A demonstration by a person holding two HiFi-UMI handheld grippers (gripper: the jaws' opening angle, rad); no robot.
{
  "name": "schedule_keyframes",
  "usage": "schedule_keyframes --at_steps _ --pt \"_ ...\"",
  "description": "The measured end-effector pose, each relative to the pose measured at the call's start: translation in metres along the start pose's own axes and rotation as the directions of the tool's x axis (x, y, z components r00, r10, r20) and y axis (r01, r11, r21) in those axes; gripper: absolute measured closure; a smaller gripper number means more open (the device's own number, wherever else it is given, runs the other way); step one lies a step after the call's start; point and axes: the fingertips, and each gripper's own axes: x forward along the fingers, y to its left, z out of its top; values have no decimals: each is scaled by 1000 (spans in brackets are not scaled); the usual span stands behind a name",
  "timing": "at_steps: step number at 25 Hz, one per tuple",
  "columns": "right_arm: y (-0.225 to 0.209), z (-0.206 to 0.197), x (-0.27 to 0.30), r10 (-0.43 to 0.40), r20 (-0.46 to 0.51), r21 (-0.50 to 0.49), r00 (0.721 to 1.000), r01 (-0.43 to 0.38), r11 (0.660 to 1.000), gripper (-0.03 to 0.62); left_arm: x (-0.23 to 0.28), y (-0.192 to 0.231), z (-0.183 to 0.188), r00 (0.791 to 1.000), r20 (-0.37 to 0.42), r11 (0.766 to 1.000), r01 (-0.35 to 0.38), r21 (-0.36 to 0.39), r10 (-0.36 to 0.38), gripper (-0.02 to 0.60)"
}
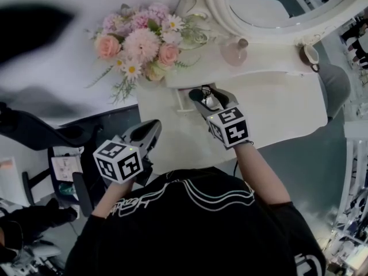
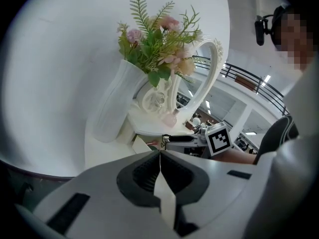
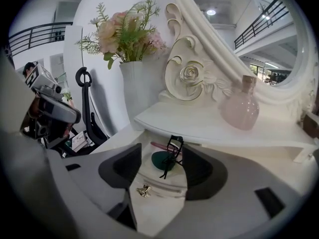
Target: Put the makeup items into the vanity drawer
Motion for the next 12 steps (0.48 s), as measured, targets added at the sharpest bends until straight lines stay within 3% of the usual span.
schedule_keyframes --at_steps 12 --pt "-1 14 -56 -76 142 71 987 67 995 338 -6 -27 -2 997 -7 996 77 48 -77 558"
